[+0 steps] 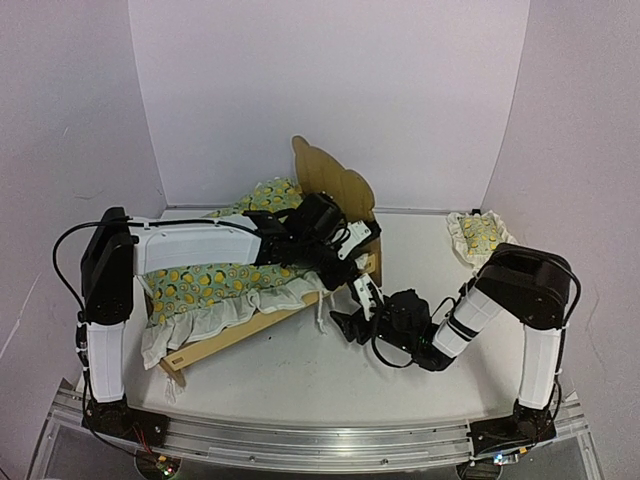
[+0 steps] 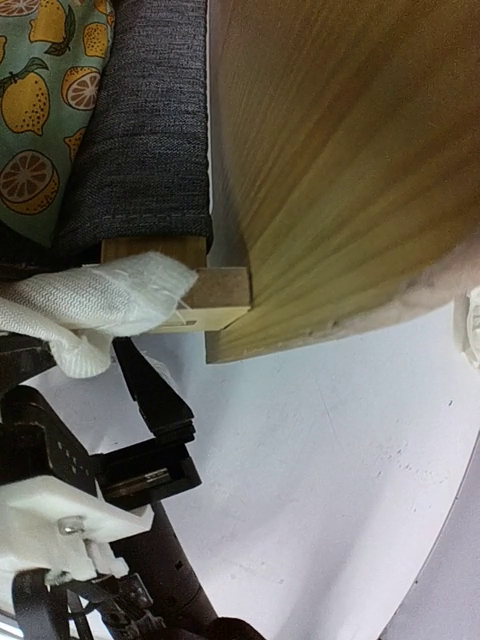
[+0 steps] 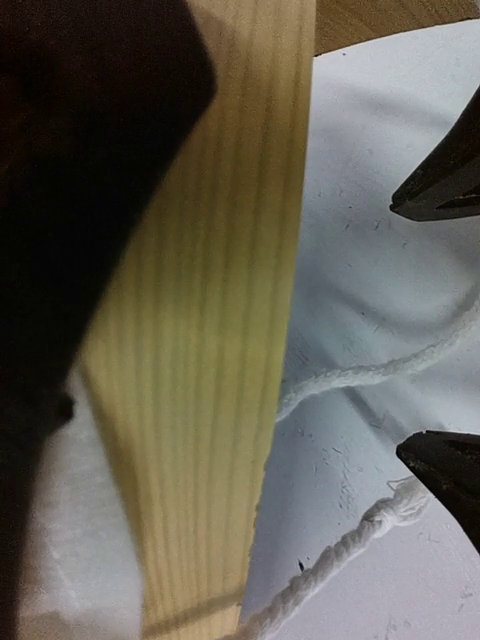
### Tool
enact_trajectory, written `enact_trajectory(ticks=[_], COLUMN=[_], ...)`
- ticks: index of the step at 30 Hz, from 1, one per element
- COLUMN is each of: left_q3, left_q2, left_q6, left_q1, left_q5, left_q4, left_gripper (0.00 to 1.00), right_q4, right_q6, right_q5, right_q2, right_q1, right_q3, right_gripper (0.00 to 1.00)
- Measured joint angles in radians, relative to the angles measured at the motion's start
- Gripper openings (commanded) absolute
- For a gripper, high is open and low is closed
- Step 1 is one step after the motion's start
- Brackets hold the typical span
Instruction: Set up the pet bed
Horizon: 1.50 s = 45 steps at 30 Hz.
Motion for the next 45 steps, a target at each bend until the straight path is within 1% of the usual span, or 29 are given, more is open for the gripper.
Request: enact_trajectory(ticks=[2,4,6,8,11,13,14,15,18,21,23,26,27,29,30,31,32,34,35,38,41,45], left_q3=[0.0,-0.001,-0.004,-0.011,-0.024,-0.035,-0.042,-0.046,-0.05,-0.051,-0.052,-0.057,-0.058,-0.062,-0.063,-0.063,-0.064,-0.065,-0.065,-0.065,-0.065,-0.066], left_q2=[0.0,-0.002,-0.005,-0.011,-0.026,-0.04,-0.047,-0.051,-0.053,-0.053,-0.053,-0.053,-0.053,-0.053,-0.053,-0.053,-0.053,-0.053,-0.053,-0.053,-0.053,-0.053], left_q6=[0.0,-0.001,-0.002,-0.005,-0.014,-0.02,-0.023,-0.024,-0.028,-0.031,-0.032,-0.034,-0.034,-0.035,-0.037,-0.037,-0.037,-0.038,-0.039,-0.04,-0.042,-0.046], left_q1=[0.007,0.011,0.019,0.027,0.037,0.039,0.039,0.039,0.039,0.037,0.036,0.035,0.035,0.035,0.035,0.035,0.036,0.037,0.037,0.039,0.04,0.042], left_q5=[-0.003,-0.011,-0.019,-0.027,-0.035,-0.036,-0.036,-0.036,-0.035,-0.03,-0.024,-0.021,-0.02,-0.016,-0.013,-0.011,-0.009,-0.007,-0.008,-0.008,-0.008,-0.008], left_q4=[0.0,-0.001,0.0,0.005,0.012,0.018,0.02,0.023,0.031,0.032,0.032,0.033,0.033,0.033,0.033,0.033,0.033,0.033,0.034,0.036,0.041,0.042], left_gripper=[0.0,0.0,0.0,0.0,0.0,0.0,0.0,0.0,0.0,0.0,0.0,0.0,0.0,0.0,0.0,0.0,0.0,0.0,0.0,0.0,0.0,0.0], right_q4=[0.01,0.027,0.038,0.038,0.031,0.032,0.035,0.037,0.038,0.015,-0.032,-0.151,-0.189,-0.267,-0.293,-0.318,-0.336,-0.364,-0.369,-0.275,-0.129,0.01], right_q6=[-0.019,-0.028,-0.029,-0.027,-0.023,-0.017,-0.016,-0.01,0.016,0.045,0.063,0.087,0.094,0.102,0.103,0.098,0.089,0.082,0.083,0.108,0.15,0.183], right_q5=[0.013,0.023,0.037,0.043,0.045,0.034,0.031,0.026,0.024,0.039,0.061,0.092,0.097,0.083,0.057,0.023,-0.015,-0.083,-0.114,-0.163,-0.167,-0.144], right_q2=[0.034,0.069,0.092,0.108,0.118,0.118,0.118,0.118,0.117,0.085,0.027,-0.115,-0.16,-0.267,-0.308,-0.336,-0.352,-0.358,-0.354,-0.315,-0.196,-0.019], right_q1=[0.0,0.0,0.0,0.0,0.0,0.001,0.002,0.003,0.005,0.004,0.004,0.004,0.004,0.002,0.001,-0.001,-0.001,0.0,0.0,0.011,0.035,0.087], right_q3=[0.032,0.066,0.093,0.121,0.15,0.157,0.158,0.158,0.153,0.107,0.06,-0.001,-0.013,-0.038,-0.045,-0.047,-0.047,-0.047,-0.05,-0.076,-0.067,0.011], right_gripper=[0.71,0.66,0.57,0.52,0.27,0.06,0.02,0.0,0.0,0.0,0.0,0.0,0.04,0.22,0.27,0.3,0.36,0.56,0.62,0.66,0.72,0.75])
